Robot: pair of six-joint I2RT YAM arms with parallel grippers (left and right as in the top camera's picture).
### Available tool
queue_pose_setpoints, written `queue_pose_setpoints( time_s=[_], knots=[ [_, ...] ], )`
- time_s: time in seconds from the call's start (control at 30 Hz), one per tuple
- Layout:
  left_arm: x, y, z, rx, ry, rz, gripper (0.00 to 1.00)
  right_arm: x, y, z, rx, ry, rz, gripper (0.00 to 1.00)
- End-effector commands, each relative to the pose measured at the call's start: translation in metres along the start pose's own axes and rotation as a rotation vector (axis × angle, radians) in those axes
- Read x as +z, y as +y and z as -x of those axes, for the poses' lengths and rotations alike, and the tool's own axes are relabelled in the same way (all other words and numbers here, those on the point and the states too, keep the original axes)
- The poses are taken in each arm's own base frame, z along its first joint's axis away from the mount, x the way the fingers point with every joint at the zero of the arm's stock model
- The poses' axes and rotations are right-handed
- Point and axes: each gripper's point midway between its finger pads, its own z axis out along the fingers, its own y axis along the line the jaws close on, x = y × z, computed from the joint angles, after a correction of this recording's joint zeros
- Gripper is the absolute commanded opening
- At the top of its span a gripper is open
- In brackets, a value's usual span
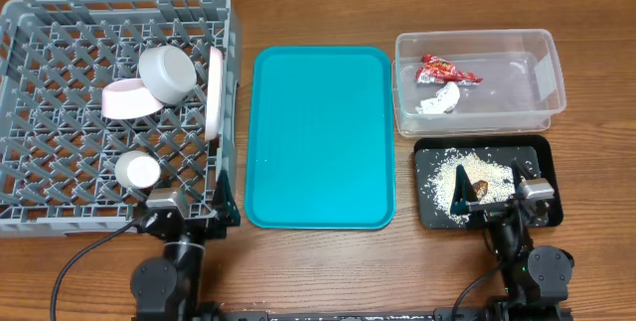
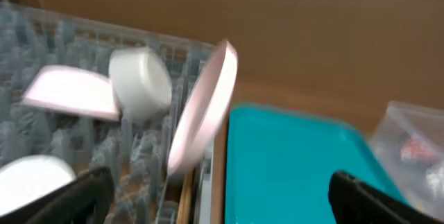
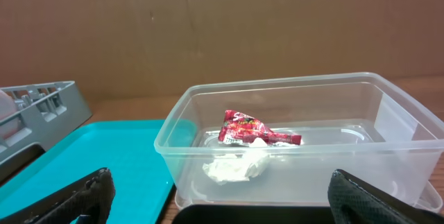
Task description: Sort waste into correct bins and load items into the dishwasher
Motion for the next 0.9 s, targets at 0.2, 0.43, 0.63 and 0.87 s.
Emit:
queue_pose_setpoints(
  time_s=[0.2, 0.43, 0.63, 0.87],
  knots=[
    [0.014, -0.002, -0.007, 0.161, -0.156, -0.037, 1.0, 0.0, 0.0, -0.001, -0.004, -0.007, 0.003, 1.0],
    [0.018, 0.004, -0.045, 0.117, 0.002, -0.034, 1.0, 0.0, 0.0, -0.001, -0.004, -0.007, 0.003, 1.0],
    [0.018, 0.004, -0.045, 0.117, 0.003, -0.033, 1.0, 0.0, 0.0, -0.001, -0.004, -0.007, 0.003, 1.0],
    [0.018, 0.004, -0.045, 0.117, 0.004, -0.033, 1.0, 0.0, 0.0, -0.001, -0.004, -0.007, 0.003, 1.0]
  ],
)
